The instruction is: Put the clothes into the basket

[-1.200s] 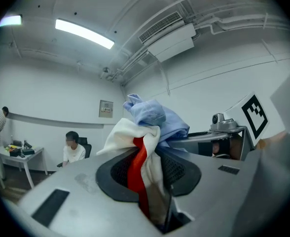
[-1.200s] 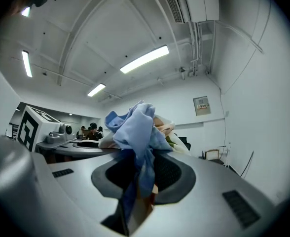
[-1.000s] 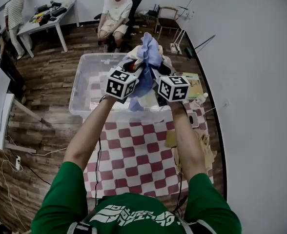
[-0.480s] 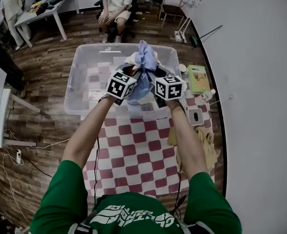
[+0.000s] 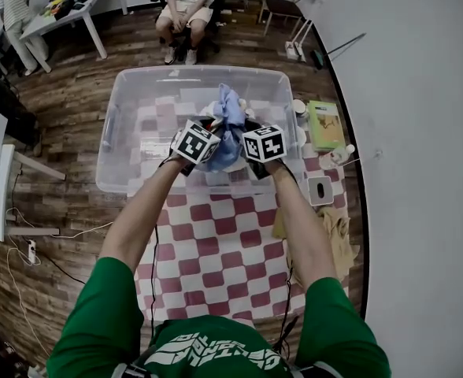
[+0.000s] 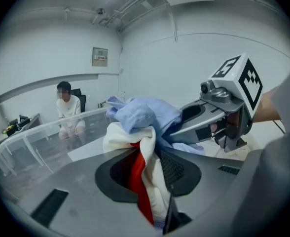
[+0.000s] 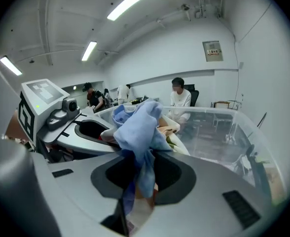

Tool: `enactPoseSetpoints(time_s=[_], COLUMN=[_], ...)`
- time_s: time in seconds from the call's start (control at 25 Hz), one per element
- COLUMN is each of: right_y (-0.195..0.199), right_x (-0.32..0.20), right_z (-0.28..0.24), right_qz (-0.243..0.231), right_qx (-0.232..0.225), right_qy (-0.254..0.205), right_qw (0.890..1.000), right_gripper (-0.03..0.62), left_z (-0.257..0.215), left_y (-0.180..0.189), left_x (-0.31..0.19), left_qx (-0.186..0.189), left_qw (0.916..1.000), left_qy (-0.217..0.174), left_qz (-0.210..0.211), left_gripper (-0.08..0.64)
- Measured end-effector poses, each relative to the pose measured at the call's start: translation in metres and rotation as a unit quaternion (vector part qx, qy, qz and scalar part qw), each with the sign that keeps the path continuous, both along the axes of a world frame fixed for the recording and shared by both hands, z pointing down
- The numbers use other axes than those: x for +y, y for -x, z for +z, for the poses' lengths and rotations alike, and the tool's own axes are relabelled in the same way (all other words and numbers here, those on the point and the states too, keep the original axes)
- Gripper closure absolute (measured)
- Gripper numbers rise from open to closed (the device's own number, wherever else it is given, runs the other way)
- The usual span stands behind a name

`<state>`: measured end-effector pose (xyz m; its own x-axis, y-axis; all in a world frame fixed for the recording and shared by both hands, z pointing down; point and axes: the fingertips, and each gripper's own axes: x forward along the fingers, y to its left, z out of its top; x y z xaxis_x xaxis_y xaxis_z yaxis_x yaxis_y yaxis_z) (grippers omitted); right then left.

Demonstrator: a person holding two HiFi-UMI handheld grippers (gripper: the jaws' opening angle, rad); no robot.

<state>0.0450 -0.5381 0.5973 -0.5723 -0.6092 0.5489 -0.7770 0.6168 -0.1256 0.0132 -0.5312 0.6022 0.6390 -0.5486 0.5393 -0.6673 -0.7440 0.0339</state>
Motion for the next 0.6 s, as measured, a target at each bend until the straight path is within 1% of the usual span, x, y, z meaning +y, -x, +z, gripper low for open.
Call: enactPoseSetpoints(time_s=[0.16,0.32,0.4,0.52,0.6], right_y=[-0.003,-0.004,-0.003,-0.001,-0.001], right_x=[-0.004,-0.008,-0.007,-0.009,-0.012], right_z=[0.032,0.06,0.072,0.087,0.099], right_qz=[-0.016,-0.03,-0.042,-0.064,-0.079], right_qx=[0.031,0.049,0.062,0.082,0.093], right_qy=[0.029,0.054,0.065,0.078,0.091], right_qw=[0.999,0.997,0.995,0.992,0.988], right_gripper=[0.502,0.502,0.501,0.499,0.496], left_z=[0.035,0.058,0.071,0.089,0.101], left_y=[-0.005,-0.004,-0.003,-0.001,0.001], left_x=[-0.003,-0.007,-0.006,-0.007,-0.009], left_qx=[-0.047,-0.076,-0.084,-0.085,-0.094], left_qw=[0.9984,0.9956,0.9942,0.9928,0.9913], left_qy=[0.027,0.049,0.062,0.082,0.09], left_qz=[0.018,0.025,0.026,0.023,0.022], left_gripper=[0.476,0.474,0.474,0.468,0.465])
